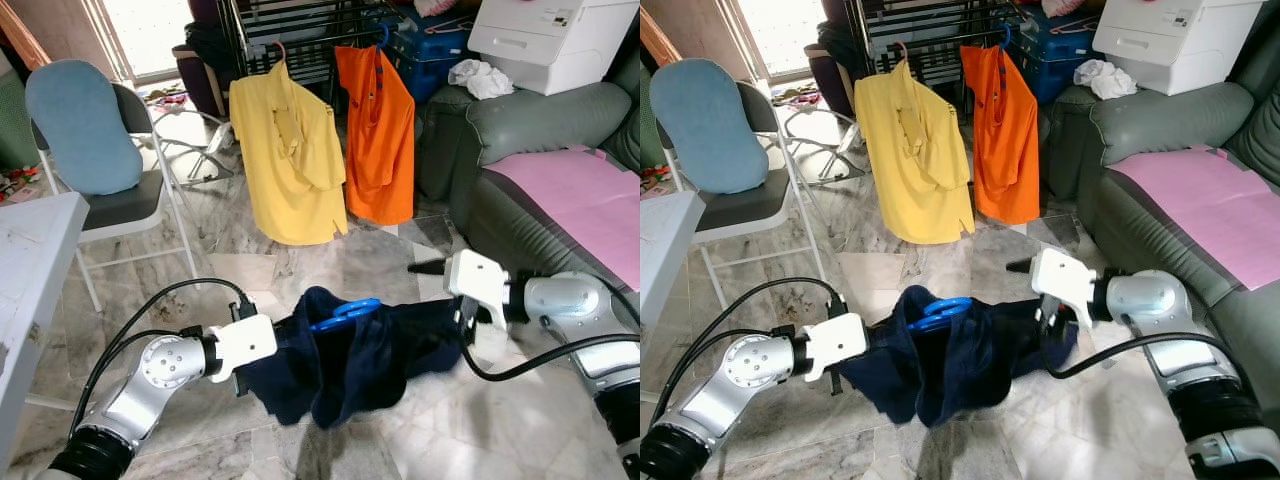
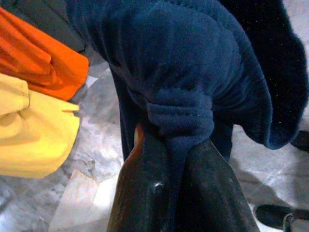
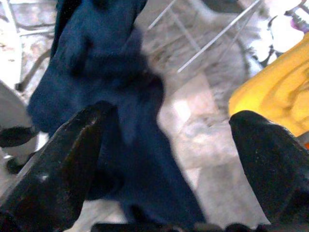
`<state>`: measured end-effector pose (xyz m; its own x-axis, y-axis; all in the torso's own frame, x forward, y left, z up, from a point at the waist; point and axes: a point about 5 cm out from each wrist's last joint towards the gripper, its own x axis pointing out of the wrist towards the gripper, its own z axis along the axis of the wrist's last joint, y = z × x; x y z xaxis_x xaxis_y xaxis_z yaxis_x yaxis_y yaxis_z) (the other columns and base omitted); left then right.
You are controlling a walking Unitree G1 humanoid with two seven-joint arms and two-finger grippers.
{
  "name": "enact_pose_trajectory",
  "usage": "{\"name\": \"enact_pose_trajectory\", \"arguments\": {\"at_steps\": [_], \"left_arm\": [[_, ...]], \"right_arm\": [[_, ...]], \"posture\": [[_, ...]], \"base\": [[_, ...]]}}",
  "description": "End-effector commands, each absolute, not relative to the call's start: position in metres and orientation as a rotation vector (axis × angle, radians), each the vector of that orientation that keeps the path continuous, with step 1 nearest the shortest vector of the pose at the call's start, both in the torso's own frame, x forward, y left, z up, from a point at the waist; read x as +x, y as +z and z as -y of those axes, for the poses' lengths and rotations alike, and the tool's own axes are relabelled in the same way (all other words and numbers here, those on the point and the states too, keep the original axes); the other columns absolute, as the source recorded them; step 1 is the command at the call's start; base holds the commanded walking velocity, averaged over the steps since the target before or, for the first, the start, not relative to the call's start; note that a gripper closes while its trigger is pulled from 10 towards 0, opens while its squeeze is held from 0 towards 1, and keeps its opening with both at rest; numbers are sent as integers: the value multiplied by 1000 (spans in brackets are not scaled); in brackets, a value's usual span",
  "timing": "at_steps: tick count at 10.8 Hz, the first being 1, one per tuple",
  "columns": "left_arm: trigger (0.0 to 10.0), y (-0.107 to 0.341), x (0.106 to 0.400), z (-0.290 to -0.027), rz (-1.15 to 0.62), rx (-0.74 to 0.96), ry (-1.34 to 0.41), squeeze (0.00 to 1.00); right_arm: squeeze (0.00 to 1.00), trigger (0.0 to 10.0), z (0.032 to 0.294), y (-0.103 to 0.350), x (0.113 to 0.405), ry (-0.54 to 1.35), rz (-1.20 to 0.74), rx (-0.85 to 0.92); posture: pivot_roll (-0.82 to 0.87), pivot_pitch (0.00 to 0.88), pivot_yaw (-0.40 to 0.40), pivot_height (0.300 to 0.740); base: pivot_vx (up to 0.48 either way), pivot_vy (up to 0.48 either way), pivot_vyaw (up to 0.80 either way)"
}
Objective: Hang hanger
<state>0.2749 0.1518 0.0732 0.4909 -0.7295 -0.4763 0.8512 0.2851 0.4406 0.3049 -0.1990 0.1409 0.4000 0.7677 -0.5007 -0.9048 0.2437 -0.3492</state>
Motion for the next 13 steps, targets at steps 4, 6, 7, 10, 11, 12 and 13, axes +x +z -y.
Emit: {"name": "enact_pose_trajectory", "arguments": {"at_steps": [4,6,7,10,11,12,13], "left_arm": [[0,84,275,-146,-121,708,-1133,0],[0,85,274,-143,-110,701,-1151,0],[0,86,274,-143,-106,700,-1152,0],[0,91,273,-141,-86,698,-1173,0],[0,91,271,-139,-82,695,-1186,0],[0,90,270,-139,-82,701,-1197,0],[0,89,269,-139,-87,707,-1205,0]], "right_arm": [[0,10000,203,140,305,1207,-290,-670],[0,824,204,131,303,1241,-337,-681],[0,980,203,127,302,1256,-353,-674],[0,0,197,115,306,1286,-398,-716],[0,0,197,116,312,1266,-402,-746],[0,0,194,120,317,1261,-385,-739],[0,0,190,122,320,1264,-368,-753]], "posture": [[-140,0,88,740],[-140,0,86,740],[-140,0,86,740],[-134,0,84,740],[-127,0,80,740],[-127,0,80,740],[-125,0,78,740]], "base": [[0,0,0],[0,0,0],[0,0,0],[0,0,0],[0,0,0],[0,0,0],[0,0,0]]}}
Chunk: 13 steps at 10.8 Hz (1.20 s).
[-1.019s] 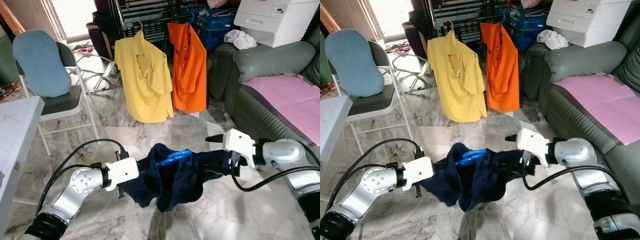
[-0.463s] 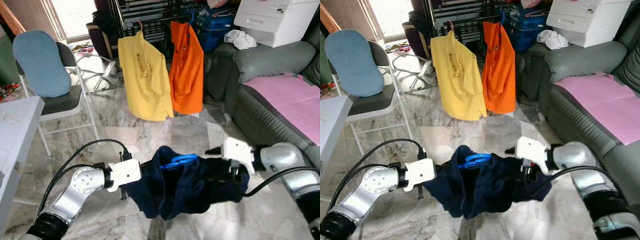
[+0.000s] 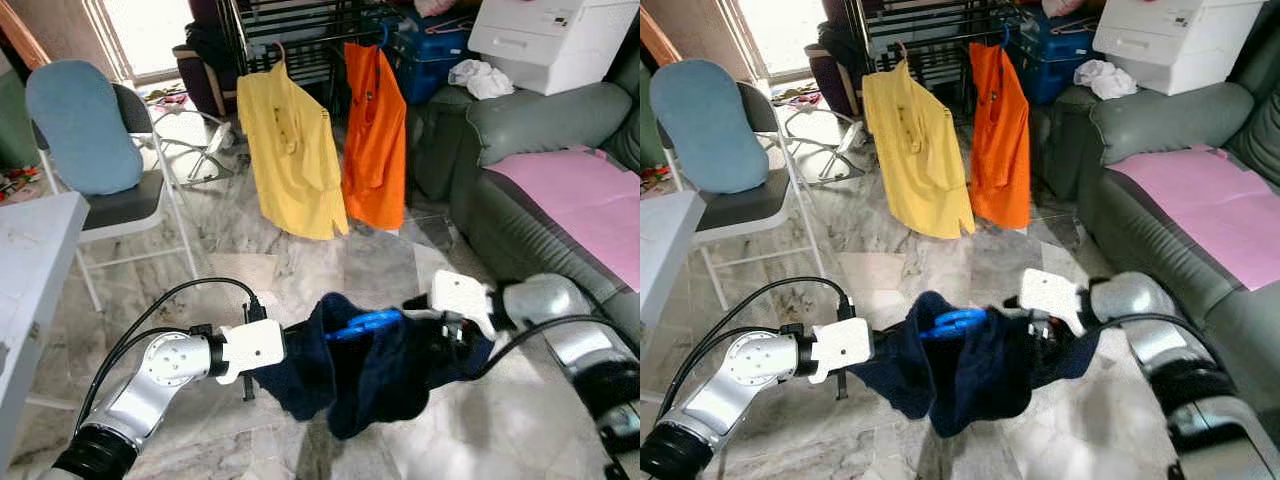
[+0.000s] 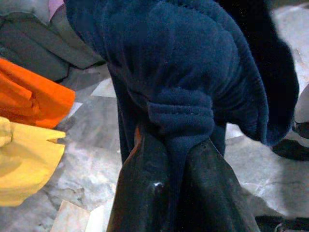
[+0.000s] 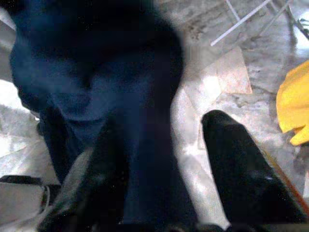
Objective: Hang hanger
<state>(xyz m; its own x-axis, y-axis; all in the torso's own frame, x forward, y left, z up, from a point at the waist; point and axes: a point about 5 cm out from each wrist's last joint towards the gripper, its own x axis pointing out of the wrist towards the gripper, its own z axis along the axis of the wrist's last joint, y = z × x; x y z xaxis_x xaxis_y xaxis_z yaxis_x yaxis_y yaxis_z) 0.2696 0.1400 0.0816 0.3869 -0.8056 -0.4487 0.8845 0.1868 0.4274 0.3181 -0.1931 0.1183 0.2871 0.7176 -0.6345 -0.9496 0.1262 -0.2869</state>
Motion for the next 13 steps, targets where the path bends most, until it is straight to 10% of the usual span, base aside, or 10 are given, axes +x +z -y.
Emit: {"name": "enact_pose_trajectory", "arguments": {"at_steps": [1,13], "left_arm": [[0,87,269,-138,-92,708,-1210,0],[0,79,273,-137,-79,685,-1139,0]], "right_arm": [[0,0,188,123,322,1268,-361,-758],[0,0,194,119,323,1234,-352,-740]], "posture": [[-125,0,78,740],[-138,0,71,740]], "base": [[0,0,0],[0,0,0]]}}
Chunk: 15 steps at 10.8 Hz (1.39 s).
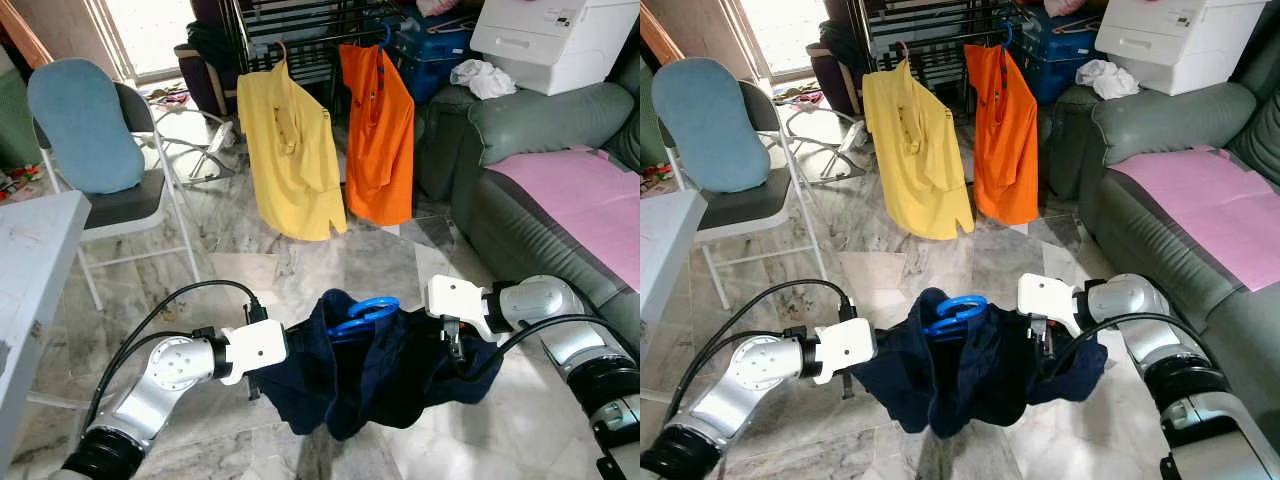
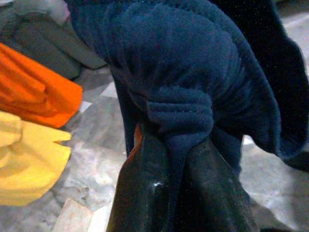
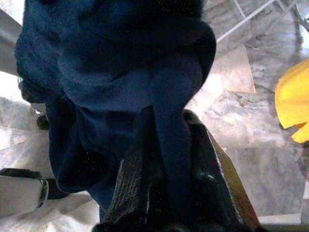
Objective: Hang hanger
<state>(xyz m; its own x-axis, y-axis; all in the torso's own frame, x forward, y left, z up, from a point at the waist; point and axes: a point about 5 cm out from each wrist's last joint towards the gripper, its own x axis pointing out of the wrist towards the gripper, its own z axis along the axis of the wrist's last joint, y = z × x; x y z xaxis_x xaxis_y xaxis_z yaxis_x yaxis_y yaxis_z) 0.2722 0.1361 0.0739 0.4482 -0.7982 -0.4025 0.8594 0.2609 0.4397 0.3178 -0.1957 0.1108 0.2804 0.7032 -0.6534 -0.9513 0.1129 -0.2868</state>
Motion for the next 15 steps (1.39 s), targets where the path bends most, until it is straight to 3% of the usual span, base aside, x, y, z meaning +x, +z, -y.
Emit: {"name": "enact_pose_trajectory", "arguments": {"at_steps": [1,4,6,9,12,14,15], "left_arm": [[10000,79,280,-139,-94,659,-1072,1000],[10000,78,278,-138,-54,636,-1028,1000],[10000,72,262,-129,-51,581,-1115,1000],[10000,85,271,-130,70,565,-1005,1000],[10000,90,276,-142,118,505,-802,1000],[10000,74,276,-158,32,286,-318,1000],[10000,70,273,-162,14,204,-175,1000]], "right_arm": [[0,0,192,118,324,1227,-348,-738],[0,0,188,108,324,1157,-331,-731],[0,0,186,97,327,990,-303,-689],[0,0,186,83,326,867,-336,-602],[0,0,185,73,322,717,-350,-441],[0,0,194,68,321,432,-332,-315],[0,0,197,68,322,359,-322,-285]], "posture": [[-137,0,64,740],[-132,0,56,740],[-130,0,55,740],[-134,0,59,740],[-136,0,61,740],[-136,0,70,740],[-136,0,70,740]], "base": [[0,0,0],[0,0,0],[0,0,0],[0,0,0],[0,0,0],[0,0,0],[0,0,0]]}}
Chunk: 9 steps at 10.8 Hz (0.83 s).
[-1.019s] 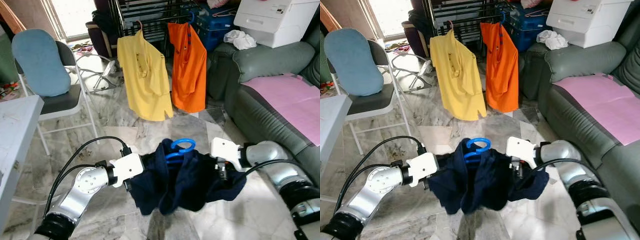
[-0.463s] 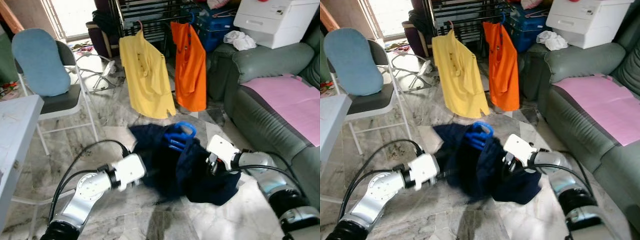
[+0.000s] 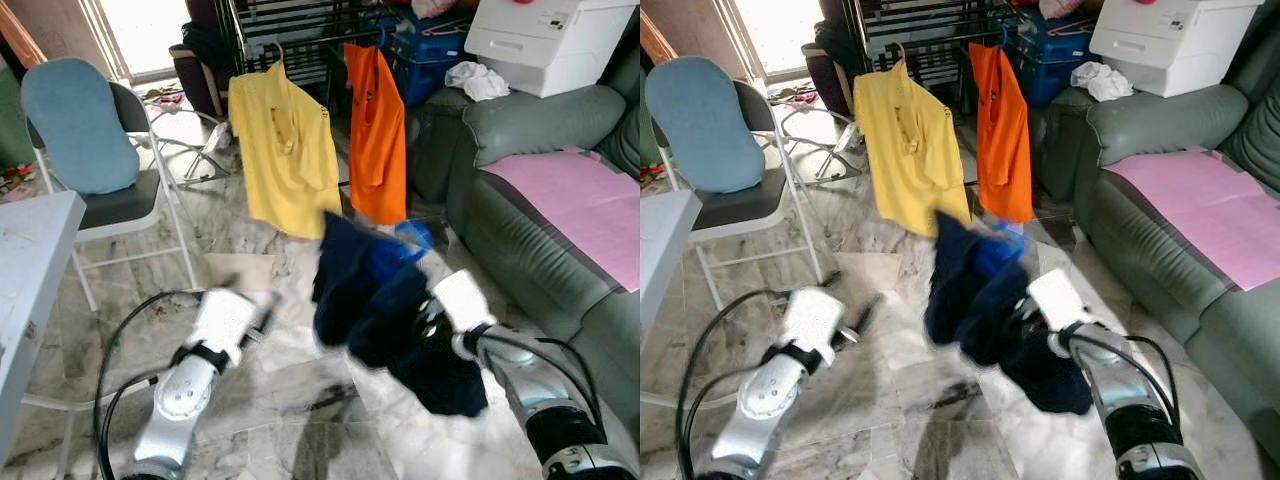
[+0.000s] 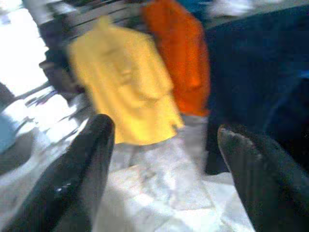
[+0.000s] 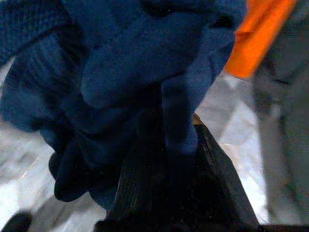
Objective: Hang hanger
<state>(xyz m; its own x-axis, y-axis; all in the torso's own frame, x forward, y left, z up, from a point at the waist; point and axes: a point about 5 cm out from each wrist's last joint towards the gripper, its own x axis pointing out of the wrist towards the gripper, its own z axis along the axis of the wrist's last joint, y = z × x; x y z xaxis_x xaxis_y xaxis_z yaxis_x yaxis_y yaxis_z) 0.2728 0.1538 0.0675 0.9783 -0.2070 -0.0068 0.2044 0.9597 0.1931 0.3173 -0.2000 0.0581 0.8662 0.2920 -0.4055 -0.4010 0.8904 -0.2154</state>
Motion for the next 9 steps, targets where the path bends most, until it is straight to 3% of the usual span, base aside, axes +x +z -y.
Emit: {"name": "enact_pose_trajectory", "arguments": {"at_steps": [1,2,3,4,5,9], "left_arm": [[10000,64,270,-165,-16,139,-77,1000],[10000,55,262,-165,-51,73,-42,1000],[10000,55,260,-163,-53,51,-6,1000],[10000,56,261,-162,-57,28,-1,659],[10000,59,264,-161,-39,11,-36,0],[10000,68,273,-158,-32,-33,-75,0]], "right_arm": [[0,157,200,68,322,296,-319,-247],[0,10000,204,68,321,168,-320,-177],[0,10000,200,71,318,121,-306,-98],[0,10000,199,76,317,87,-283,-66],[0,10000,197,78,316,58,-270,-54],[0,10000,175,80,302,110,-236,-58]], "posture": [[-138,0,75,740],[-139,0,70,740],[-144,0,67,740],[-154,0,70,740],[-159,0,75,740],[-179,0,95,740]], "base": [[0,0,0],[0,0,0],[0,0,0],[0,0,0],[0,0,0],[365,0,0]]}}
